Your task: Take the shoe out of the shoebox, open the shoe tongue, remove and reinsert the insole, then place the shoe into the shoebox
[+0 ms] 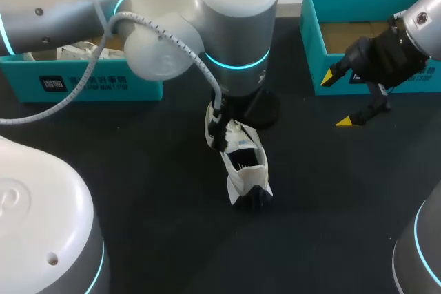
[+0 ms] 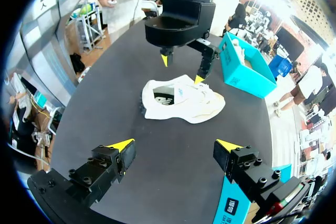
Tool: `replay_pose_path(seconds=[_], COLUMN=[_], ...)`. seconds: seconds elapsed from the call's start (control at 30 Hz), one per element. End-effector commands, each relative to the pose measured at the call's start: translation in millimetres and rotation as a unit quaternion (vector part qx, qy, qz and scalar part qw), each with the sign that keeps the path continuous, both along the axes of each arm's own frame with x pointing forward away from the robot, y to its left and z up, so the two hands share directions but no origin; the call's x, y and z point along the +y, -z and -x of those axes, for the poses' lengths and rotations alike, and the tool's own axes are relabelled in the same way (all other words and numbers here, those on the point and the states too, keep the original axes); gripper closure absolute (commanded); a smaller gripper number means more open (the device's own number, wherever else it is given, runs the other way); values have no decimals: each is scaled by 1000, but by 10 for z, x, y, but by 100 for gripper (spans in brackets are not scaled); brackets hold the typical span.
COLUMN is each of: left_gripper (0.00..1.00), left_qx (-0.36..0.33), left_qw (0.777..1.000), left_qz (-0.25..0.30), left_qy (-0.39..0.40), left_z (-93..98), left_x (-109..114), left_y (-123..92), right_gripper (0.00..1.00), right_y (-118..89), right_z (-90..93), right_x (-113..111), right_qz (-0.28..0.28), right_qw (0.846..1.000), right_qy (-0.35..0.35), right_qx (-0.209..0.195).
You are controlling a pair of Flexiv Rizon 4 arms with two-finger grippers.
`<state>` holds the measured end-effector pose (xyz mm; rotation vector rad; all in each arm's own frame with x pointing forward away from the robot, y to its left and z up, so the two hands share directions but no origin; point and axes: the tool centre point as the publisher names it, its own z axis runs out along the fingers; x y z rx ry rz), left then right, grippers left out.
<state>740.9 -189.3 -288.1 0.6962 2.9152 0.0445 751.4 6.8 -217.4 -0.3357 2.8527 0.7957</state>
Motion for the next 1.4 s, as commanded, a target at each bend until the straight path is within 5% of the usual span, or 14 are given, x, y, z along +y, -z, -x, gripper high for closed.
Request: replay_pose_path(seconds=[0.03,0.23,0.37,1.03,1.17,1.4], left_gripper=[0,0,0,9,38,61], left_qx=[-63,-85,-64,-5,12,66], left_qw=[992,974,974,960,958,959], left_qz=[38,69,79,84,79,59], left_qy=[-100,-200,-201,-265,-275,-271], left_z=[302,586,705,681,723,749], left_x=[-66,-133,-225,-379,-369,-392], left_y=[18,-20,79,911,950,1039], right_gripper=[0,0,0,0,0,0], right_y=[5,5,5,5,5,5], right_z=[3,3,3,3,3,3], right_x=[3,3,3,3,3,3], right_qz=[1,1,1,1,1,1], right_qw=[1000,1000,1000,1000,1000,1000], right_qy=[0,0,0,0,0,0], right_qx=[0,0,0,0,0,0])
